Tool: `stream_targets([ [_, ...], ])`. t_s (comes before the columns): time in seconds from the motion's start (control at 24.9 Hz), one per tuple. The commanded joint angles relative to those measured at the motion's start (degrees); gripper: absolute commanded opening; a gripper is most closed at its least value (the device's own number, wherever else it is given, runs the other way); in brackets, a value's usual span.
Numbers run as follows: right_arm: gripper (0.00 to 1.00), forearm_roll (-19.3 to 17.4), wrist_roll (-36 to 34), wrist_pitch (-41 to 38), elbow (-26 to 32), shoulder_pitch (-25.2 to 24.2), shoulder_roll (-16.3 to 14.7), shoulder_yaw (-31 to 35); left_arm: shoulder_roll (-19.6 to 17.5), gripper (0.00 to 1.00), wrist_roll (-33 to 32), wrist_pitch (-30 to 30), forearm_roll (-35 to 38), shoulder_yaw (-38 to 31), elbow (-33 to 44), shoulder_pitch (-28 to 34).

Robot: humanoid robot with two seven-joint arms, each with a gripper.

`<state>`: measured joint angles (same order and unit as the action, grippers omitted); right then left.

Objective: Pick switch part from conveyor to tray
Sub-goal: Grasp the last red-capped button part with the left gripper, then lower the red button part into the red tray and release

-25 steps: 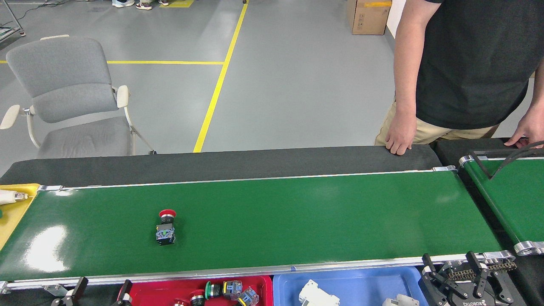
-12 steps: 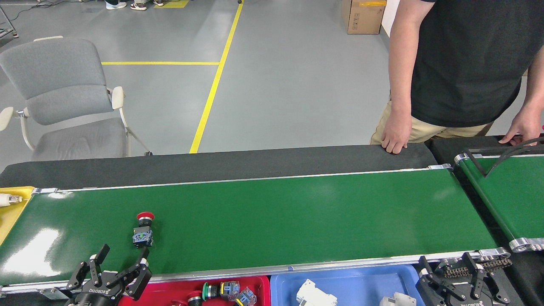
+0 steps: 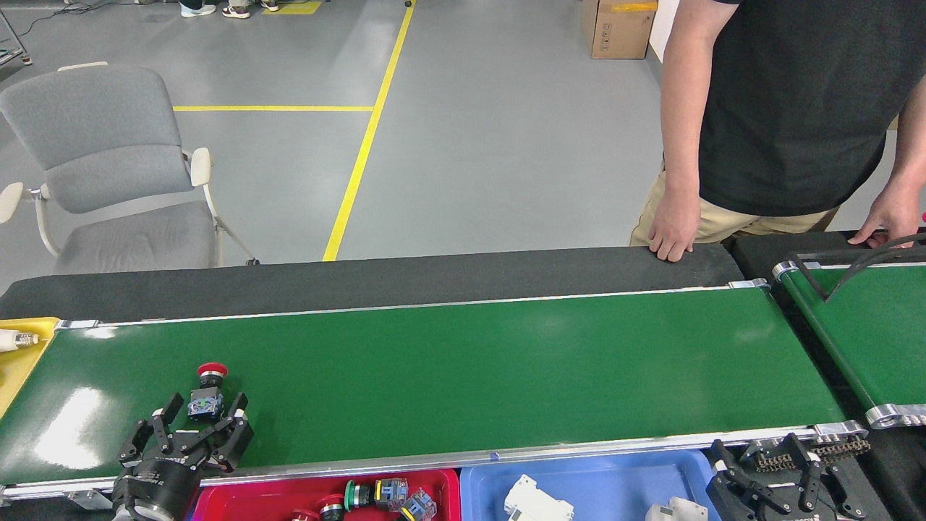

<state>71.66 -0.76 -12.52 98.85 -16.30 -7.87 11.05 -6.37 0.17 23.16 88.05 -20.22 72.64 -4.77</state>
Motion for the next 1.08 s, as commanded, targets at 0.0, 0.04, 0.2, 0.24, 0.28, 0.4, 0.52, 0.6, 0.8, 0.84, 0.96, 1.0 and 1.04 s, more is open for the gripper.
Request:
stream_targets([
  [0.0, 1.00, -0.20, 0.23, -0.22, 0.91, 0.66, 0.67, 0.11, -0.31, 0.29, 0.97, -0.48, -0.07, -0.08, -0.74, -0.77],
  [0.04, 1.00, -0.20, 0.58, -0.22, 1.00, 0.66, 1.02, 0.11, -0.14, 0.27, 1.14, -0.48, -0.16, 0.01, -1.10, -0.77],
  [0.2, 1.00, -0.20, 2.34, -0.22, 1.17, 0.66, 2.25, 0.11, 0.30, 0.20, 1.23, -0.05, -0.25, 0.45, -1.71, -0.33],
  [0.24, 1.00, -0.20, 2.25, -0.22, 1.17, 0.66, 2.25, 0.11, 0.30, 0.18, 1.23, 0.13, -0.51, 0.80, -1.54, -0.24],
  [0.28, 1.00, -0.20, 2.17, -0.48, 1.17, 0.57, 2.34, 0.11, 0.39, 0.16, 1.32, 0.22, -0.60, 1.33, -0.92, -0.06],
  [0.4, 1.00, -0.20, 2.08, -0.57, 1.17, 0.39, 2.60, 0.11, 0.13, 0.12, 1.32, 2.33, -1.74, 5.81, 8.66, 3.72],
  [0.52, 1.00, -0.20, 2.08, -0.57, 1.17, 0.39, 2.95, 0.11, -0.05, 0.23, 1.23, 12.35, -1.83, 11.08, 20.96, 12.86],
  [0.6, 1.00, -0.20, 1.99, -0.57, 1.17, 0.39, 3.13, 0.11, 0.92, 0.54, 1.23, 19.55, -1.92, 12.75, 26.32, 18.57],
  [0.8, 1.00, -0.20, 2.08, -1.01, 1.26, 0.48, 4.62, -0.07, 7.42, 1.00, 1.23, 21.84, -2.27, 13.19, 28.79, 20.77],
  [0.84, 1.00, -0.20, 2.08, -1.45, 1.26, 0.48, 4.71, -0.07, 7.25, 1.00, 1.23, 21.84, -2.27, 13.02, 28.70, 20.59],
  [0.96, 1.00, -0.20, 2.08, -2.15, 1.35, 0.39, 4.89, -0.07, 7.33, 1.00, 1.23, 21.84, -2.45, 6.95, 29.05, 20.68],
  [1.0, 1.00, -0.20, 2.17, -2.07, 1.26, 0.39, 5.24, -0.07, 7.33, 1.00, 1.23, 21.84, -2.97, 5.28, 28.96, 20.59],
  [1.04, 1.00, -0.20, 2.25, -1.80, 1.26, 0.39, 5.59, 0.02, 7.86, 1.00, 1.23, 21.84, -3.59, 3.44, 28.96, 20.33],
])
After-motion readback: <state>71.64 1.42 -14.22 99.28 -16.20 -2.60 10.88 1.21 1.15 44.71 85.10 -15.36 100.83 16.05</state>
